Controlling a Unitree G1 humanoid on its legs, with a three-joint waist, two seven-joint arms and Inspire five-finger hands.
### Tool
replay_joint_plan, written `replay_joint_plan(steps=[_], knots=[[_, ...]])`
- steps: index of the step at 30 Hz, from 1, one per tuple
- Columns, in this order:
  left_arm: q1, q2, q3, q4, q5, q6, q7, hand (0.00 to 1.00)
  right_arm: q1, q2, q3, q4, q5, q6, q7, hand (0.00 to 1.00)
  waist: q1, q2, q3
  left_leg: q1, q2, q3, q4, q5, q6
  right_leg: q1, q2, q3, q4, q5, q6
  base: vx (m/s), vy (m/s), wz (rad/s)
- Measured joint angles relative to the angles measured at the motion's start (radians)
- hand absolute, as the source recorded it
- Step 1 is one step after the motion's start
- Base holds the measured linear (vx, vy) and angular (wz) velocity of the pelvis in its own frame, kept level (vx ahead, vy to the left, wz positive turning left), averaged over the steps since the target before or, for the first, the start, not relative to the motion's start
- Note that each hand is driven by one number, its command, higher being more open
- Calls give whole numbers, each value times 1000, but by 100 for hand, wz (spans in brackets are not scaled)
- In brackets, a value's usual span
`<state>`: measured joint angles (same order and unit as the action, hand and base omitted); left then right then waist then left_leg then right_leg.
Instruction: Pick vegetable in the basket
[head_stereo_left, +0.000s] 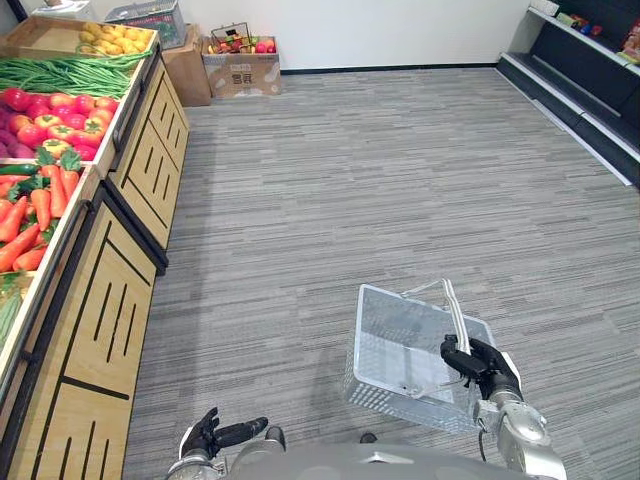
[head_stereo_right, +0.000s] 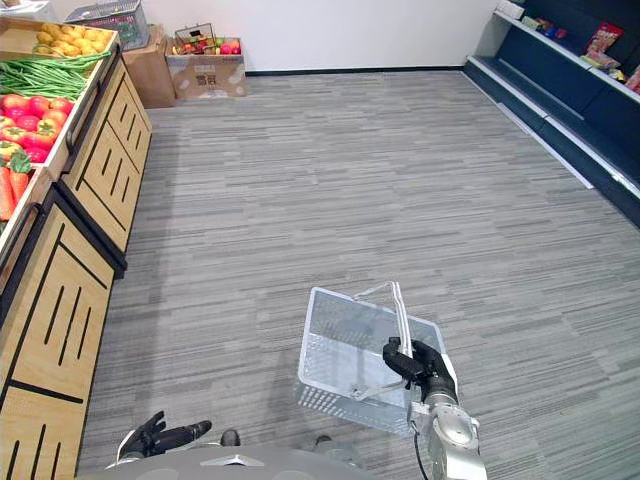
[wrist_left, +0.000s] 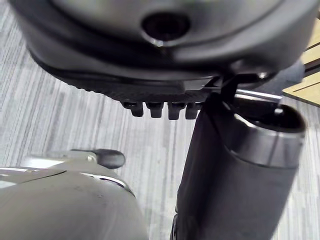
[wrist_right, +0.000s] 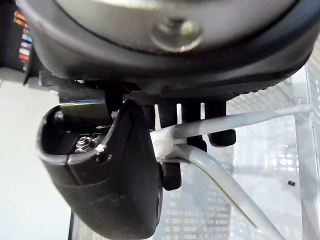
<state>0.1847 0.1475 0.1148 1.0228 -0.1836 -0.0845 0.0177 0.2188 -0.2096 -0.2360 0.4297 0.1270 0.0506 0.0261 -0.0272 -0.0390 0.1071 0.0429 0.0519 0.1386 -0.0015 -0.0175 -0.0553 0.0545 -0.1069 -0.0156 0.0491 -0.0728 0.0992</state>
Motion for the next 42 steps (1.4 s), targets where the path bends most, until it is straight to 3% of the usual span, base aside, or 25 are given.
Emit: replay_joint_plan(steps=[8,12,16,19,21,23,26,28,29,30,31,34,37,42], knots=[[-3,-1,2,7,34,0,0,100,-49,4,-29,0,-2,0,-34,0,25,5,24,-2,38,28,37,-24,-24,7,3,-125,22,5,7,59,-43,-5],[-10,-5,15,3,33,-2,-1,100,-78,16,-26,-1,-2,0,-37,0,32,5,44,-22,46,44,122,-85,-21,-7,-8,-145,86,-20,5,23,11,-4],[-17,-5,28,-10,33,-6,-2,100,-74,19,-26,-1,-2,1,-46,0,48,-12,65,-66,26,27,325,-246,6,-20,-77,-198,278,-139,35,30,80,21],[-18,-3,40,-10,30,-5,-2,100,-71,22,-5,-2,-3,2,-45,0,50,-7,76,-66,20,-11,408,-306,21,-112,-131,-213,580,-119,41,50,137,45],[-21,16,49,-11,30,-3,-2,100,-62,39,13,-2,-3,3,-33,0,47,-17,91,-46,7,-72,428,-325,44,-215,-114,-92,803,-41,30,135,75,68],[-28,20,50,-10,30,2,-1,100,-45,57,13,-10,-2,3,-25,0,46,-20,90,-40,10,-125,425,-331,42,-240,-66,-13,799,-103,-1,169,-24,74],[-40,38,54,-1,31,4,2,100,-32,61,10,-41,-2,3,-14,0,33,-22,89,-41,10,-235,395,-321,18,-281,22,165,569,-139,-17,273,-176,106],[-58,48,59,5,31,4,2,100,-14,60,8,-80,-1,2,-10,0,-2,-24,87,-55,1,-346,384,-308,-14,-291,82,354,416,-115,22,229,-280,156],[-64,54,59,9,32,4,2,100,5,60,6,-101,0,2,-10,0,-10,-37,80,-71,-15,-396,392,-311,-34,-279,87,431,361,-93,46,257,-412,207],[-91,63,60,9,34,3,0,100,35,55,-4,-126,6,2,-10,0,-18,-51,77,-82,-40,-468,414,-335,-66,-258,68,455,361,-120,97,271,-503,225],[-112,25,63,6,34,4,-1,100,42,34,-14,-127,15,4,-12,0,-13,1,71,-100,-12,-520,428,-336,-82,-258,92,374,412,-150,64,194,-416,190],[-116,-27,63,-4,34,1,-8,100,36,30,-11,-137,24,4,-8,0,0,38,50,-99,38,-538,354,-275,-106,-255,101,256,466,-188,13,137,-377,120],[-112,-45,64,-12,29,1,-5,100,14,47,-8,-166,57,3,-10,0,9,34,48,-105,85,-552,252,-196,-125,-256,109,173,476,-212,-24,36,-294,101],[-78,-46,102,-12,-6,5,-4,100,9,60,-10,-169,77,1,-30,0,27,7,35,-122,110,-591,190,-168,-168,-264,111,94,506,-260,-38,-33,-98,59]])
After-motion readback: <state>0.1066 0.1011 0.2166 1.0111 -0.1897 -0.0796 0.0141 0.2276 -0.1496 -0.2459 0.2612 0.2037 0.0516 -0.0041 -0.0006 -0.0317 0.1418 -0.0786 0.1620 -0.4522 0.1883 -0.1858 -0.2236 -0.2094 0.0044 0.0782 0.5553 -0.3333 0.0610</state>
